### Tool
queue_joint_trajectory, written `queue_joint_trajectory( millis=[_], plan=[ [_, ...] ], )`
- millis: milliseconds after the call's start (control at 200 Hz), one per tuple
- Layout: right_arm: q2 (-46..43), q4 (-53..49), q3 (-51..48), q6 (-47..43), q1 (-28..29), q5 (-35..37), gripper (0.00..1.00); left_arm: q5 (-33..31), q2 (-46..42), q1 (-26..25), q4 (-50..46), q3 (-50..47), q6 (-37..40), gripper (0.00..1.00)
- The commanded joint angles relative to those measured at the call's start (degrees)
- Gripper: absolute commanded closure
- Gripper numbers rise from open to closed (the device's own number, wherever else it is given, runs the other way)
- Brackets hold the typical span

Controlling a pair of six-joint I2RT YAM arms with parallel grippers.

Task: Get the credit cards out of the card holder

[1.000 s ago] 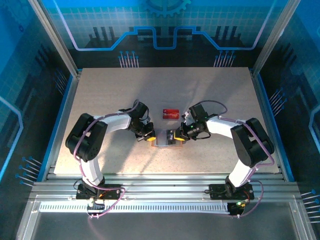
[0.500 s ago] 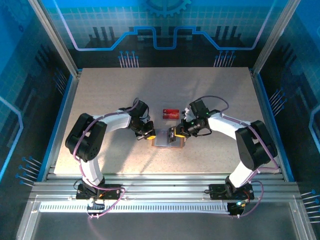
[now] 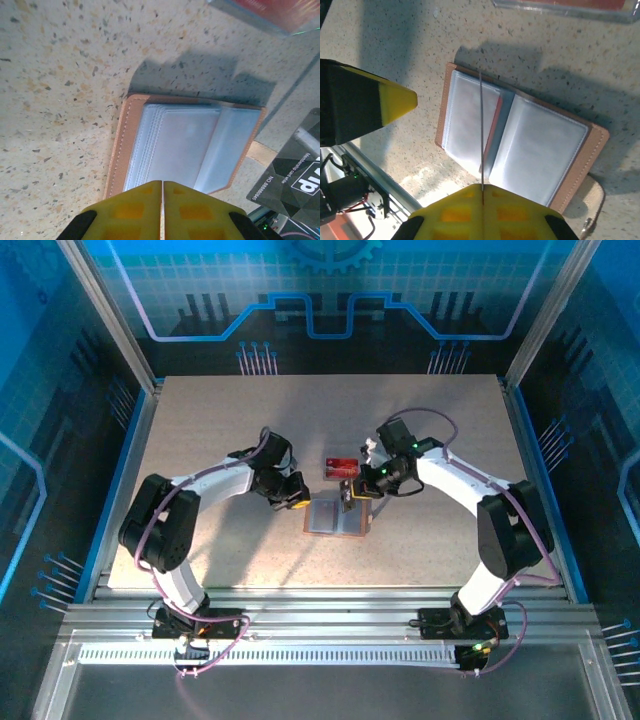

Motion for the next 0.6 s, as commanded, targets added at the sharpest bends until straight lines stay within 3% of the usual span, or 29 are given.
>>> queue_joint_trajectory(
  millis=[0,350,595],
  plan=[
    [1.92,-8.91,5.12,-10.31,-0.14,3.99,0.98,-1.11,-2.37,1.10,0.13,-1.38,0.92,0.90],
    [5.94,-20.14,18.42,-38.98,2.58,19.27,1.00,-0.62,-4.27,3.16,0.38,-3.07,1.44,0.89],
    [8.22,-25.70,25.15,-56.59,4.74,20.59,1.00,-1.23,-6.63,3.75,-1.04,-3.22,1.88,0.89]
  ],
)
